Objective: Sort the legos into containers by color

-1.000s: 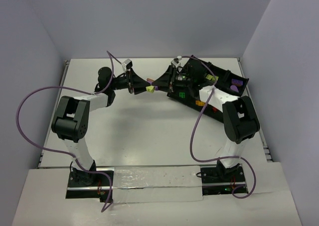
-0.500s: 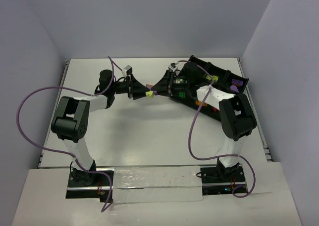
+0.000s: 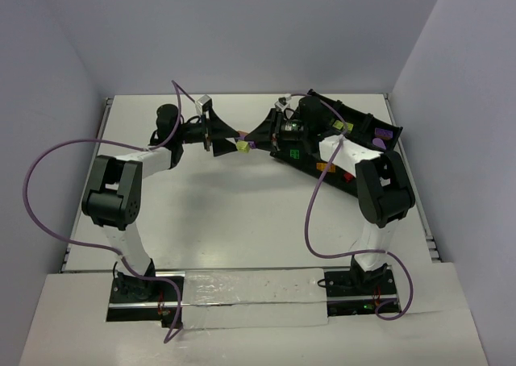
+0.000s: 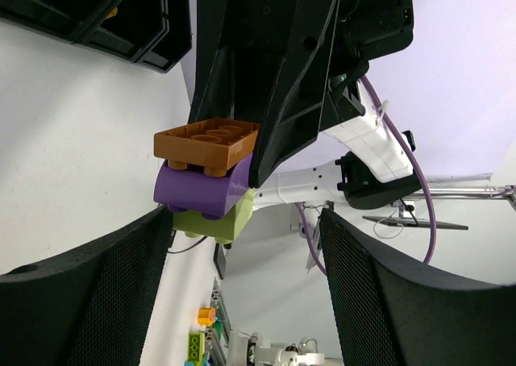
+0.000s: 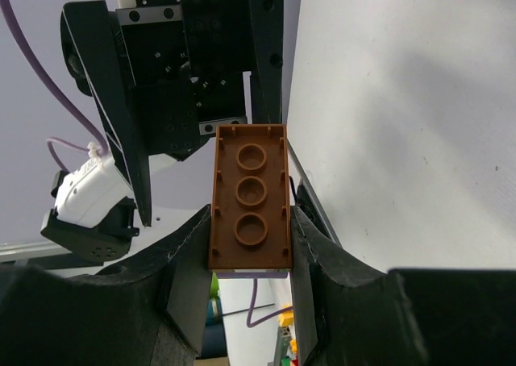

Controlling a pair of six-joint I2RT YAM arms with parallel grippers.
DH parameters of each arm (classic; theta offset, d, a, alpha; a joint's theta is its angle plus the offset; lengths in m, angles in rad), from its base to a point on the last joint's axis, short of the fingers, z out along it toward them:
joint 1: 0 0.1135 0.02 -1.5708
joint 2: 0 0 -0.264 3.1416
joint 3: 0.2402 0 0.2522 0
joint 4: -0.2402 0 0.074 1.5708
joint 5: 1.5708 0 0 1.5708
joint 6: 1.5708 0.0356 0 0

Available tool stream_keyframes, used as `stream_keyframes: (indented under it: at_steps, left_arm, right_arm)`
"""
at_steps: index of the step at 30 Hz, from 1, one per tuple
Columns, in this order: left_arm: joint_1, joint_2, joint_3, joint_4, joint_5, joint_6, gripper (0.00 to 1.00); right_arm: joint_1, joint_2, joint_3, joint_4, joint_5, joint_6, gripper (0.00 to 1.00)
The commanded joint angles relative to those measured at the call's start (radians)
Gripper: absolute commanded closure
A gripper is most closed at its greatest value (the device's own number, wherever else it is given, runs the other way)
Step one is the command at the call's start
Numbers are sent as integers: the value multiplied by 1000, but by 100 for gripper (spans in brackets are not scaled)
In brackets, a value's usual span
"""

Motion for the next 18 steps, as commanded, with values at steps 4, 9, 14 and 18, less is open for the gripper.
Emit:
stream_keyframes:
  at_steps: [4,9,14,18]
  left_arm:
    - [-12,13,12,85,51,-8,20]
    - [-21,24,19,87,43,-10,24]
    - [-25,36,19,134,36,-46,38]
    - [-25,40,19,142,34,-55,48]
  right_arm:
    - [-3,5,41,52,-7,41,100]
    - [3,6,38,80,-14,61,100]
    - [6,5,29,93,-16,69,100]
    - [6,3,27,96,-16,69,100]
